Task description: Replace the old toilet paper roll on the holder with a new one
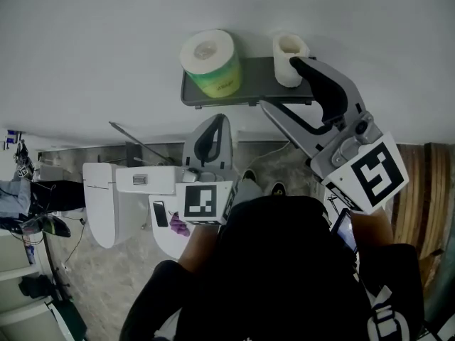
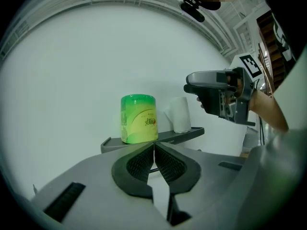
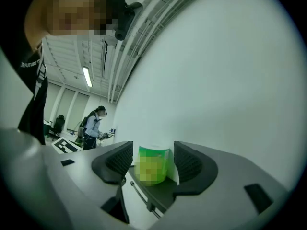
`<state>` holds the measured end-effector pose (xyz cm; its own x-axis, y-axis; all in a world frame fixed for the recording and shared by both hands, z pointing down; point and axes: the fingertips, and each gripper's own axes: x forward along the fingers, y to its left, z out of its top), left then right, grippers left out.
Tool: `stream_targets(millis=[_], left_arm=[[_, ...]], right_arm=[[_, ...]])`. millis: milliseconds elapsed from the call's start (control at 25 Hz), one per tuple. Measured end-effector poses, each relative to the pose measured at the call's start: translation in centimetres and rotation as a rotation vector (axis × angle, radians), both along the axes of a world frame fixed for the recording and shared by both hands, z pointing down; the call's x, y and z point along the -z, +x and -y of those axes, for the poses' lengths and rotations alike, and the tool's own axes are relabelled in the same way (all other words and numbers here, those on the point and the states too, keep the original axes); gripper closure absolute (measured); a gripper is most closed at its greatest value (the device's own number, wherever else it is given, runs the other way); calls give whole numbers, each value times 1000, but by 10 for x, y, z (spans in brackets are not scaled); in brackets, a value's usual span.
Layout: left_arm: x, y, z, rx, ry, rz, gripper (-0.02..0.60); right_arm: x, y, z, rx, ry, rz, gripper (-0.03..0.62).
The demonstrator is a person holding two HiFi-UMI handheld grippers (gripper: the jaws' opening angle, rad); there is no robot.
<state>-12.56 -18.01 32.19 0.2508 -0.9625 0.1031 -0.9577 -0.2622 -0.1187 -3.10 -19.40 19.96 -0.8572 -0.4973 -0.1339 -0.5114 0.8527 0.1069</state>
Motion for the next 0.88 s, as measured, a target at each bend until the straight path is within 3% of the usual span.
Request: stream_targets(millis=[200,360,720,880], left_arm=[[3,-5,-9,13,-4,5,558],[4,-15,-15,43,-9,-7,558],[0,-45,-30,106,-14,-6,558],[-1,-58,-33,125,-23,-32,558]], right_arm=[[-21,-37,-20,99,-86,-37,310],[-39,-62,-22,113,-127,-94,289],[-53,-88,18,-116,-159,-141,267],[-54,-96,31,-171,-183,-190,253]])
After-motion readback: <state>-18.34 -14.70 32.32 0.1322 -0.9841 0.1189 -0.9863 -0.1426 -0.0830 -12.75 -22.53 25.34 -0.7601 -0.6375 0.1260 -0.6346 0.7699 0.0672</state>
